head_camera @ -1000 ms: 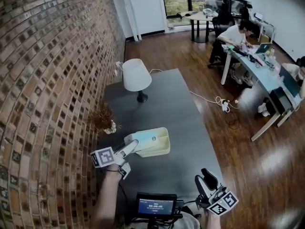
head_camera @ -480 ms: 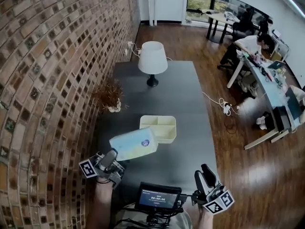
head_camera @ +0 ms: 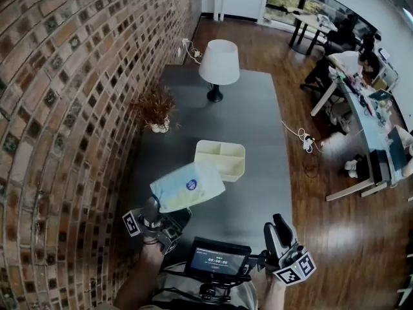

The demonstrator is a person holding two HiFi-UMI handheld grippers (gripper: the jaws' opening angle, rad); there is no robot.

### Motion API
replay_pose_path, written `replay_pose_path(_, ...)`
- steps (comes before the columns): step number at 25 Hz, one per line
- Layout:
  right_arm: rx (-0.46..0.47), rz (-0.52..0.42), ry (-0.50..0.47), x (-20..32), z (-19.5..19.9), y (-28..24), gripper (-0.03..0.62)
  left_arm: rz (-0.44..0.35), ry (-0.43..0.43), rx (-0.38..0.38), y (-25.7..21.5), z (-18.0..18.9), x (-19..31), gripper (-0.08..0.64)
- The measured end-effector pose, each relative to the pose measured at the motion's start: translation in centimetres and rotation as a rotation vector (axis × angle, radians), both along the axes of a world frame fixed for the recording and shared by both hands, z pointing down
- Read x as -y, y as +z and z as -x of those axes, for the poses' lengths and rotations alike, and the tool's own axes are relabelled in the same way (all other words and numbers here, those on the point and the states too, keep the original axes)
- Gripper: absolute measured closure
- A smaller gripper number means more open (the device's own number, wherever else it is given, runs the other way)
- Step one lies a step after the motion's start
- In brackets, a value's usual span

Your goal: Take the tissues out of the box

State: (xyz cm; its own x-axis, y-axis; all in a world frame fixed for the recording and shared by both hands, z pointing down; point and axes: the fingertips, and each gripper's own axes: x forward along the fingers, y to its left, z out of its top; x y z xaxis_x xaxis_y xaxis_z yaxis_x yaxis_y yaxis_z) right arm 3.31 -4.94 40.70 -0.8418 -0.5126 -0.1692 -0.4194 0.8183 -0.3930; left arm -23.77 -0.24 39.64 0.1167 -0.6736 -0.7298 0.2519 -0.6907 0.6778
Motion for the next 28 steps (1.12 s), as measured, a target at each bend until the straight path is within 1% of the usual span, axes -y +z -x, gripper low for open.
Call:
replay_pose_path(3, -0.004, -0.012, 0.008, -0.4, -0.3, -0.3, 0.434, -0.025, 0.022, -0.061, 0.0, -0.1, -0.3, 0.126)
replay_pose_path(7, -0.012, -0.021, 0.022, -0.6, -0.7, -0.2, 0.439, -0.029, 0.039, -0.074, 0.4, -0.3, -0.5, 0.126)
replay_pose_path(13, -0.026, -0.029, 0.024, -0.8, -0.4, -0.3, 0.439, -0.05, 0.04, -0.12, 0.4, -0.3, -1.2, 0.126)
replay_pose_path(17, -0.031, -0.029, 0.014, -0.9, 0.0, -0.3, 0.439, -0.066, 0.037, -0.123, 0.0, 0.0, -1.7, 0.126)
replay_pose_path(21, -0.035, -0.035, 0.004, -1.0, 0.4, -0.5, 0.439, -0.063, 0.033, -0.126, 0.2, 0.2, -2.0, 0.126)
replay_pose_path(28, -0.044, -0.041, -0.002, -1.0, 0.7, -0.5, 0.439, -0.066, 0.057, -0.129, 0.6, 0.0, -2.1, 0.126)
